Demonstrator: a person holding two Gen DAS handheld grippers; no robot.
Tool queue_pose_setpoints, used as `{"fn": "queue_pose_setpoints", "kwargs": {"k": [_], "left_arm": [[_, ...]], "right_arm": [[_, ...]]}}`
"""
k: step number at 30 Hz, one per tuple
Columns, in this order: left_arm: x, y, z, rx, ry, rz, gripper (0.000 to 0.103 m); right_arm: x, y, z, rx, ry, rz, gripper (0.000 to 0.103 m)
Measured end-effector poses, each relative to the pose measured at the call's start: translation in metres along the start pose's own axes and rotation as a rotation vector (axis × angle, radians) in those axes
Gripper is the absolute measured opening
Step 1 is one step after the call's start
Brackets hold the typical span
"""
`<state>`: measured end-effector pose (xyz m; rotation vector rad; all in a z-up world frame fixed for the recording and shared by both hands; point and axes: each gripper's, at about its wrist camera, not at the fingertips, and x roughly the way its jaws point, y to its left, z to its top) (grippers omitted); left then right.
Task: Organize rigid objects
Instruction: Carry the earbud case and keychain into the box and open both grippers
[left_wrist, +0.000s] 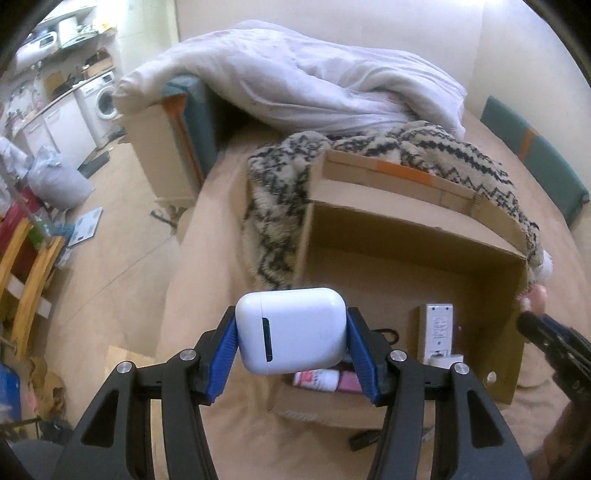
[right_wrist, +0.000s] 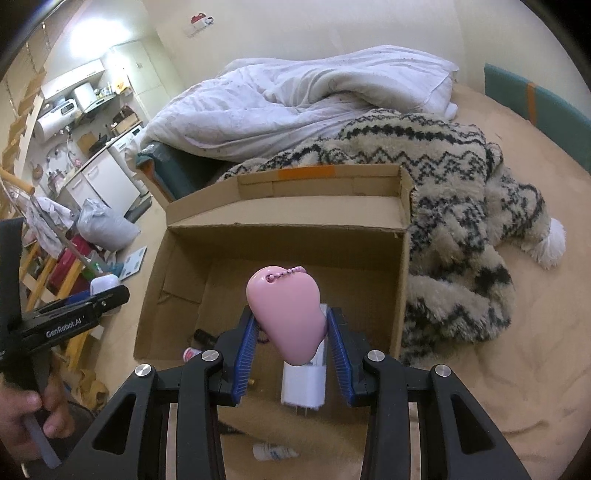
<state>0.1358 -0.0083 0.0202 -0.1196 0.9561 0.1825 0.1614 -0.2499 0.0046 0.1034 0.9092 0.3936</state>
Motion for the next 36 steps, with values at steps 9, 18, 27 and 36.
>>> {"fn": "queue_pose_setpoints", "kwargs": {"k": [9, 18, 27, 36], "left_arm": [[0.041, -0.040, -0.005, 0.080, 0.056, -0.023, 0.053], [0.071, -0.062, -0.017, 0.130, 0.114, -0.019, 0.053], [0.090, -0.064, -0.029, 0.135, 0.156, 0.012, 0.053], [0.092, -0.062, -0.032, 0.137, 0.172, 0.024, 0.053]], "right_arm": [[0.038, -0.008, -0.005, 0.042, 0.121, -0.025, 0.040], [0.056, -0.010, -0.017, 0.045, 0.213, -0.053, 0.040], [0.063, -0.015, -0.020, 0.073, 0.242, -0.056, 0.040], [0.056, -0.018, -0.017, 0.090, 0.221, -0.033, 0.040]]}}
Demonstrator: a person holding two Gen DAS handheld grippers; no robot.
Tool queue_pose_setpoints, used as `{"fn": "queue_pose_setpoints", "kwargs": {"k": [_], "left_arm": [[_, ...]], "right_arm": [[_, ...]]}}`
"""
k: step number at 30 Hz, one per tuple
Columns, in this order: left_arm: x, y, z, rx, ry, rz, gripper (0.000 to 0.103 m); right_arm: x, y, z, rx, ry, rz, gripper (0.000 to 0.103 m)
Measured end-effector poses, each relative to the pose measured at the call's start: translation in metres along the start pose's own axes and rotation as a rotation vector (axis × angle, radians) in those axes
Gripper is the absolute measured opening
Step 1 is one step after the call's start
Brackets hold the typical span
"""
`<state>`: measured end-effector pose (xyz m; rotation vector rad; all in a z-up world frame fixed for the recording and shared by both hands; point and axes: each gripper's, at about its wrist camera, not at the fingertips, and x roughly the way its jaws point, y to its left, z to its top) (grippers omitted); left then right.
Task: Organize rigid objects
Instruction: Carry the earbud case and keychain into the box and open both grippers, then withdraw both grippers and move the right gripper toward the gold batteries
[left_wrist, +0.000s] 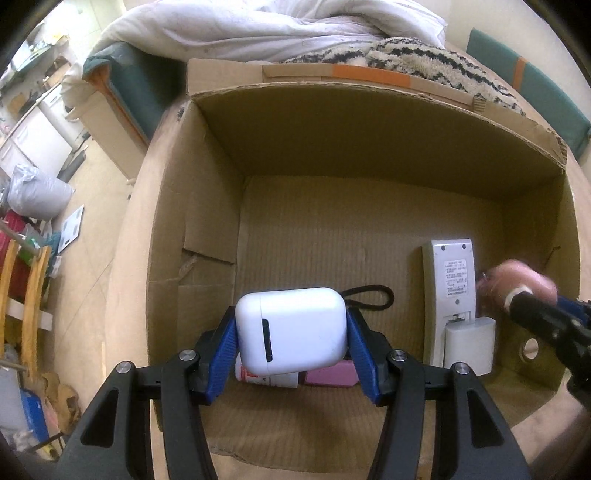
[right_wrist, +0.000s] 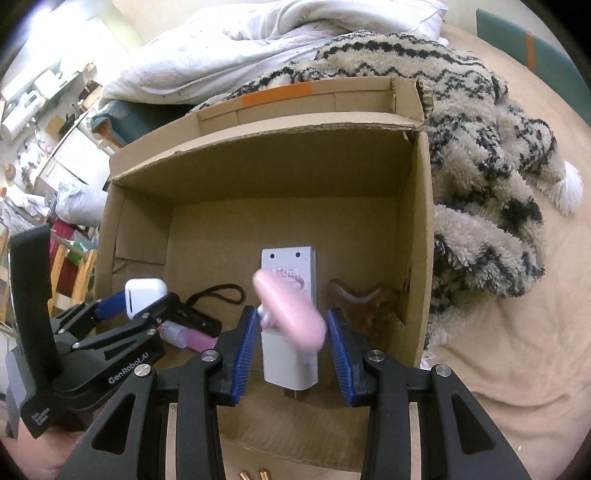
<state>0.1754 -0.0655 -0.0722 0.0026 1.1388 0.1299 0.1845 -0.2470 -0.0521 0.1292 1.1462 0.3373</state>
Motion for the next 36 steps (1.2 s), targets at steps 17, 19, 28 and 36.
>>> {"fn": "queue_pose_setpoints", "kwargs": {"k": [17, 19, 28, 36], "left_arm": [[-0.025, 0.006, -0.002, -0.005, -0.010, 0.005, 0.072], [-0.032, 0.008, -0.003, 0.000, -0.021, 0.015, 0.072], [-0.063, 0.026, -0.011, -0.033, -0.063, -0.003, 0.072], [-0.085, 0.050, -0.034, -0.067, -0.077, -0.030, 0.072]], "right_arm": [[-0.032, -0.005, 0.002, 0.053, -0.102, 0.099, 0.096], [-0.036, -0.005, 0.001, 0.063, -0.116, 0.106, 0.097], [-0.056, -0.008, -0.010, 0.070, -0.139, 0.102, 0.097], [-0.068, -0.006, -0.037, 0.073, -0.125, 0.104, 0.097]]}}
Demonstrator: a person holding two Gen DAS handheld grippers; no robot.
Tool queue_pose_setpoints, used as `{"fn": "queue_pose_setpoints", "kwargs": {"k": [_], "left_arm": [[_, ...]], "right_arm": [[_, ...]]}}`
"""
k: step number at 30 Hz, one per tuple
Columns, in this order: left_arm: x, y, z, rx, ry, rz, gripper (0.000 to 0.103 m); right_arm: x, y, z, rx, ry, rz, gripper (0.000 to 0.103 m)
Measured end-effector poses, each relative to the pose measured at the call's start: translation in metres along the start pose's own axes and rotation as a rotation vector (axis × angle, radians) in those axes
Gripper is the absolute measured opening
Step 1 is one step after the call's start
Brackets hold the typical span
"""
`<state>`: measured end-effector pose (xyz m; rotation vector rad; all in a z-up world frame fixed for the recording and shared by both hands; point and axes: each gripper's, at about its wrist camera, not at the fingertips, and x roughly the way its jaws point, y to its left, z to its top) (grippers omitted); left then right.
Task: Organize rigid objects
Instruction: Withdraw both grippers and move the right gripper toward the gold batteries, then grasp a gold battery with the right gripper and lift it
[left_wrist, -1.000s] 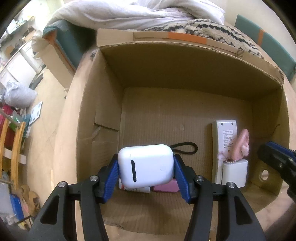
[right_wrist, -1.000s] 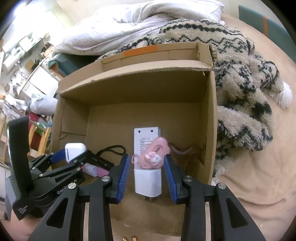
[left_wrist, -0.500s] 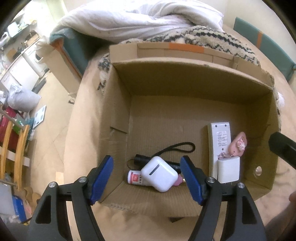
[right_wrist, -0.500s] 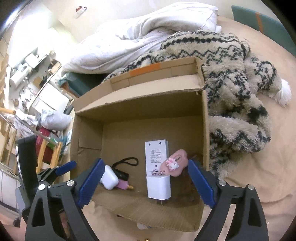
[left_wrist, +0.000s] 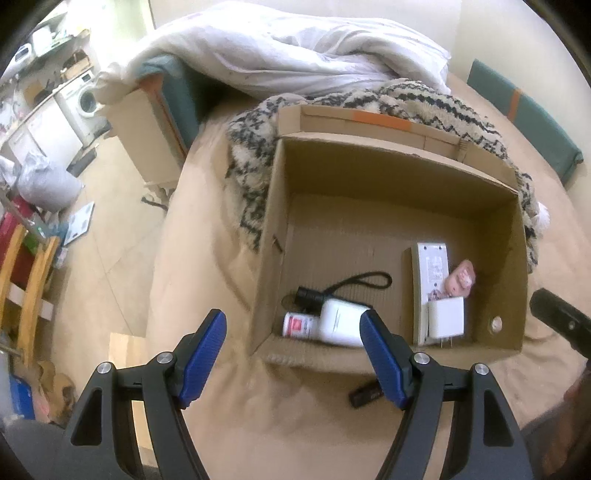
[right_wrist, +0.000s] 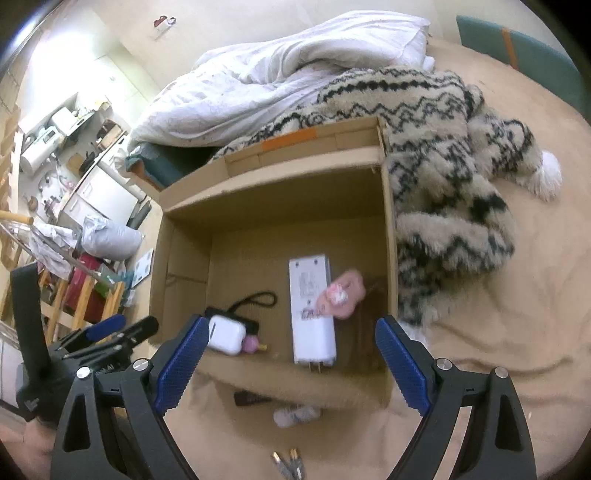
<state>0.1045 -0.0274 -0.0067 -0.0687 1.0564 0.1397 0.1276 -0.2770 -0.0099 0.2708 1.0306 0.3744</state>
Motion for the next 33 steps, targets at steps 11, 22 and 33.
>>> {"fn": "queue_pose_setpoints", "kwargs": {"k": [11, 22, 33], "left_arm": [[-0.005, 0.036, -0.041, -0.064, -0.007, 0.022, 0.072], [0.003, 0.060, -0.045, -0.173, 0.010, -0.004, 0.072], [0.009, 0.070, -0.047, -0.245, 0.062, -0.051, 0.072]], "right_arm": [[0.009, 0.002, -0.039, 0.007, 0.097, -0.030, 0.097], [0.062, -0.009, -0.066, 0.057, 0.337, -0.068, 0.083], [0.105, 0.016, -0.110, -0.108, 0.595, -0.126, 0.031]]}}
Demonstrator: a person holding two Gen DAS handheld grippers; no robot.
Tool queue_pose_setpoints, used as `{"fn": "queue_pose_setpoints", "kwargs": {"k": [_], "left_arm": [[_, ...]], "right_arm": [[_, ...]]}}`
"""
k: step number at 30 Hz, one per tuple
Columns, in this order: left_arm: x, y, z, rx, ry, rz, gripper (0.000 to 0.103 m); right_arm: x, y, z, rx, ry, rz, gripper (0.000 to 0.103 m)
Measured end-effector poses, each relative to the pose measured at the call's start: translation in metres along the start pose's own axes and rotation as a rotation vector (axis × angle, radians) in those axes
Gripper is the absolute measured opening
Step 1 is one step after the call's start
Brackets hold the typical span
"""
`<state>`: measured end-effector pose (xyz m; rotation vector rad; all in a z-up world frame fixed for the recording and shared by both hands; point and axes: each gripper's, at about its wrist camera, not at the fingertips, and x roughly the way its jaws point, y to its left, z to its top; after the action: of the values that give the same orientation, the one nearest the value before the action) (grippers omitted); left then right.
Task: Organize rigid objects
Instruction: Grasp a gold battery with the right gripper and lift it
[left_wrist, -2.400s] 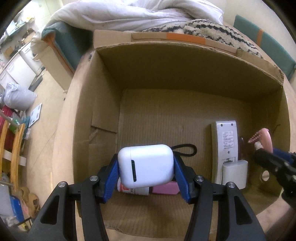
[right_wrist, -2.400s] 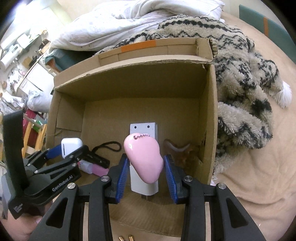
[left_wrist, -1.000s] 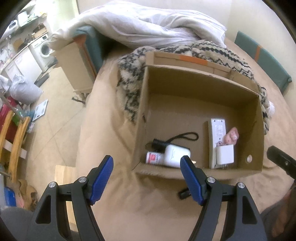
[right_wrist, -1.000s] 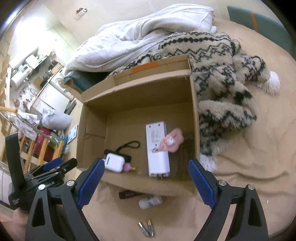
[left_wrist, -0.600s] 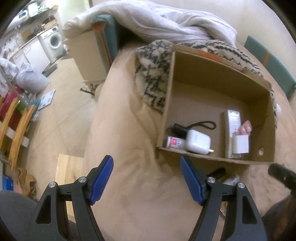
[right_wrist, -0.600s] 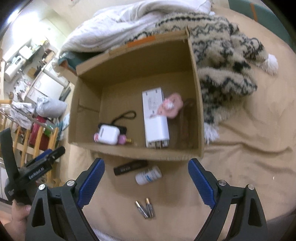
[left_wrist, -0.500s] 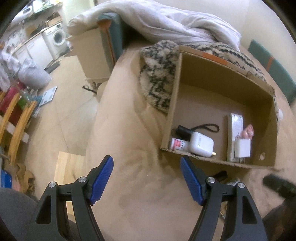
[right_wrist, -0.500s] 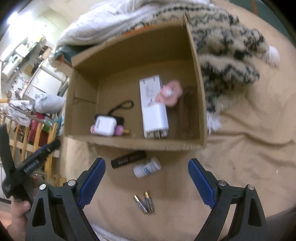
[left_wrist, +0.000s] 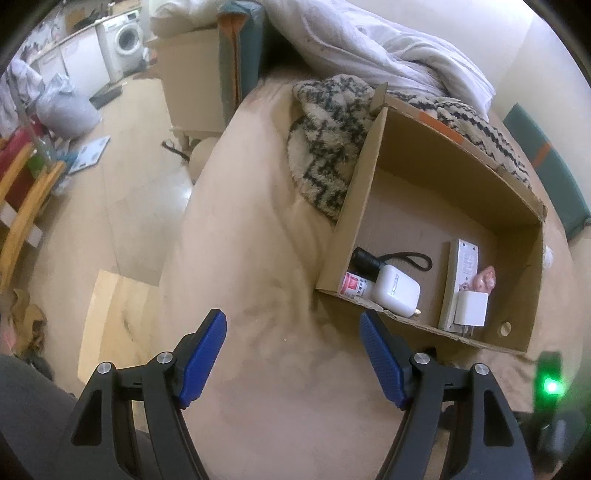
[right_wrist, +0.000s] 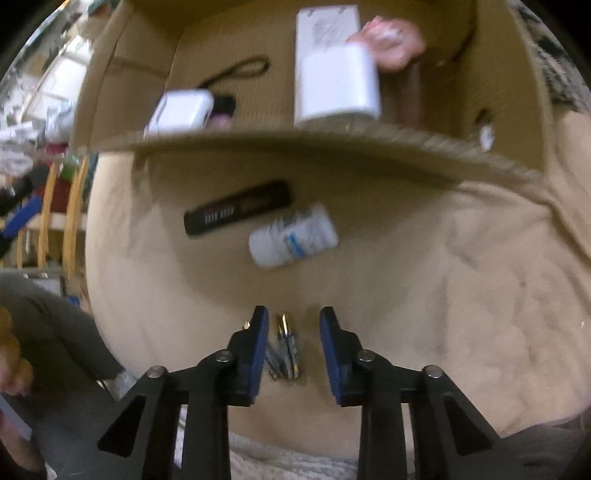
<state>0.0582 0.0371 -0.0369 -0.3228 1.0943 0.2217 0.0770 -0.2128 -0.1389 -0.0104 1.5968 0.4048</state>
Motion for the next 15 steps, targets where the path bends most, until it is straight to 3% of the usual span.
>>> {"fn": "queue_pose_setpoints", "kwargs": {"k": [5, 9, 13, 15], "left_arm": [[0.000, -0.002, -0.002, 0.008, 0.006, 0.003, 0.072], [0.002, -0.004, -0.003, 0.012, 0.011, 0.006, 0.072], [0.002, -0.004, -0.003, 0.012, 0.009, 0.006, 0.072], [0.001, -0.004, -0.002, 0.009, 0.006, 0.007, 0.072]], "right_arm": [[0.018, 0.017, -0.002, -0.092, 0.048, -0.116, 0.031], [0.020, 0.022, -0.003, -0.114, 0.047, -0.132, 0.029], [0.019, 0.035, -0.010, -0.160, 0.026, -0.164, 0.011], [0.017, 0.039, -0.012, -0.166, 0.019, -0.160, 0.011]]}}
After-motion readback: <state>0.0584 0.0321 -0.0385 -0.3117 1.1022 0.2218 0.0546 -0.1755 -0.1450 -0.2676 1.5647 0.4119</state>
